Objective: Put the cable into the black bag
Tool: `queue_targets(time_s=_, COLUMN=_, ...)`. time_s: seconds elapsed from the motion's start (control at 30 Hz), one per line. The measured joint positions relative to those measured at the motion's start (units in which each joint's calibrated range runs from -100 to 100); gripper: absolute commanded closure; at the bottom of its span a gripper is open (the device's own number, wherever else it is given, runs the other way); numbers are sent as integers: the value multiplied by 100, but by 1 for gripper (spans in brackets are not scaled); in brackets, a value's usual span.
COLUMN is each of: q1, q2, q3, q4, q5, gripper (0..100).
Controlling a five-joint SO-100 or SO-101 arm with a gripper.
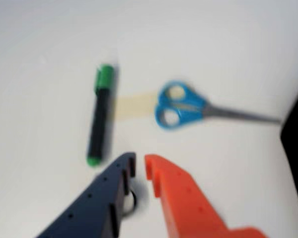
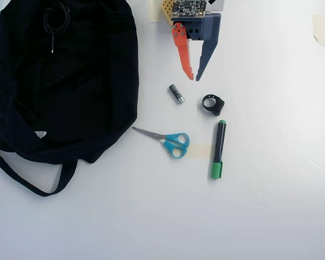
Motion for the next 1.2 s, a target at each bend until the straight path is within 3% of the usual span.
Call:
queue_targets(time_s=0.3, q1=-375, q2=-2615, q3=2146, q4=120, q5=44, gripper=98)
queue_targets(time_s=0.5, q1=-419, q2=-4334, q3=3538, q4=120, q5=694, gripper=98)
queue_targets(time_s=0.63, q1=-426, q2=-5247, q3=4371, q4=146, q5=821, gripper=98)
queue_targets(time_s=1.2, q1=-735, q2=-5372, q3=5558, q4=704, q5=889, gripper=98)
